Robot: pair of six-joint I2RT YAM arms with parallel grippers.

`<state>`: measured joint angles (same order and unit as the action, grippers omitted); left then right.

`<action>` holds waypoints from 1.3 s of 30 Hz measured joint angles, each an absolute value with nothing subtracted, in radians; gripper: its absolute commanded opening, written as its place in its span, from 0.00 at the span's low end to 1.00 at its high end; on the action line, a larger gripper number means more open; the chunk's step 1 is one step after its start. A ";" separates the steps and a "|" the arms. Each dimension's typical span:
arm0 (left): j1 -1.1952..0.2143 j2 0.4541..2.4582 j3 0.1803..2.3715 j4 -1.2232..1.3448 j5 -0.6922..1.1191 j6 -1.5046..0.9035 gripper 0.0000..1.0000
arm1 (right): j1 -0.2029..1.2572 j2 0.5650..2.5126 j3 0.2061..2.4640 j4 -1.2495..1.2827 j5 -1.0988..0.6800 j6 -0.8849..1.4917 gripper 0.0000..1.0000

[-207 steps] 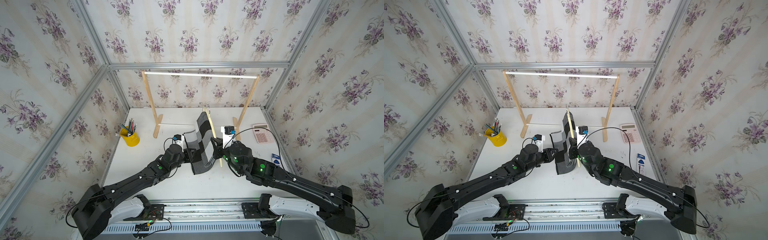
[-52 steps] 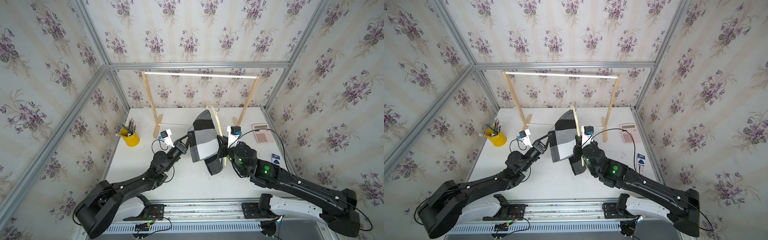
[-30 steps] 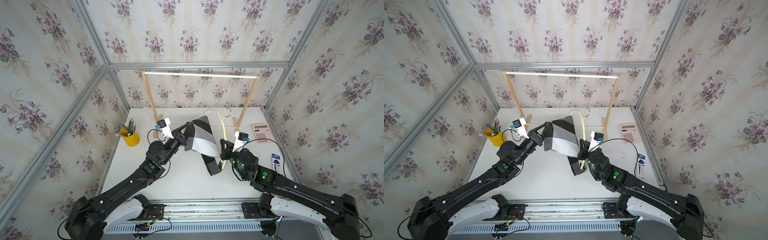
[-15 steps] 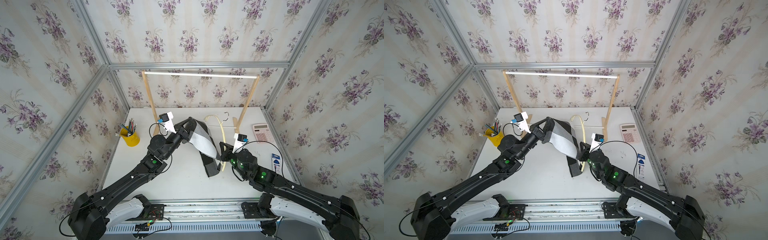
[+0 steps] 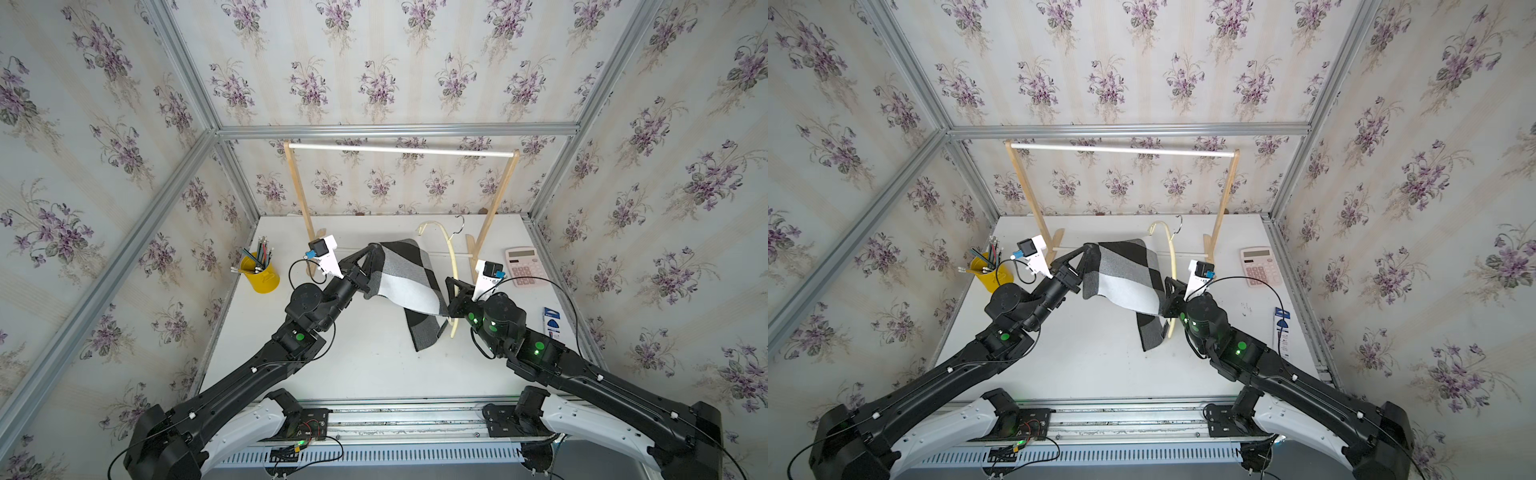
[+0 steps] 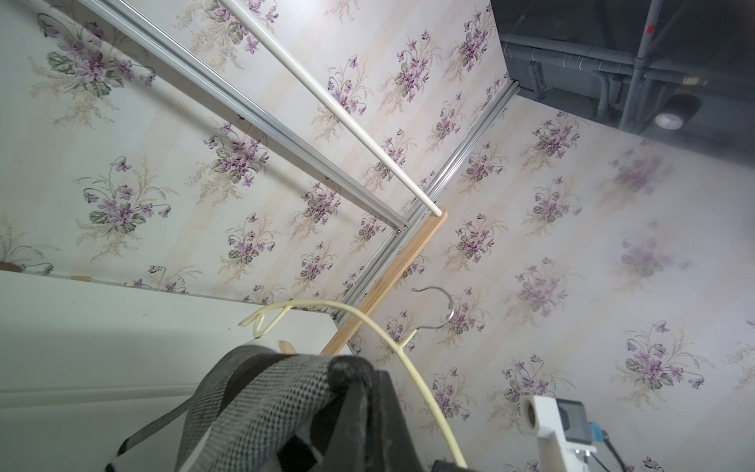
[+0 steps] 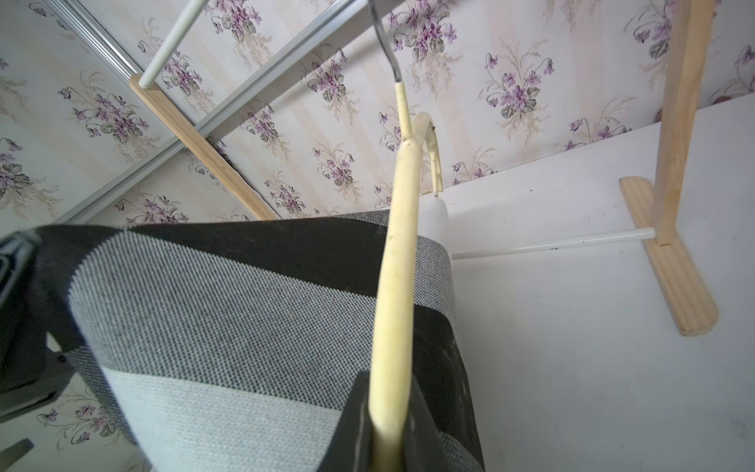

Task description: Hang the scarf on the hanger

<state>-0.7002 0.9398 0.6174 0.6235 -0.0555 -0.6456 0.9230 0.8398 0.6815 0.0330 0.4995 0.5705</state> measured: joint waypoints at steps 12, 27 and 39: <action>-0.700 0.894 0.374 0.640 -0.101 -0.697 0.00 | 0.920 0.907 0.881 -0.107 0.494 0.432 0.00; -0.701 1.254 0.283 0.886 -0.096 -0.789 0.00 | 0.920 1.024 1.166 -0.209 0.396 0.317 0.00; -0.700 1.576 0.356 1.166 -0.027 -0.859 0.00 | 0.920 1.044 1.195 -0.245 0.370 0.288 0.00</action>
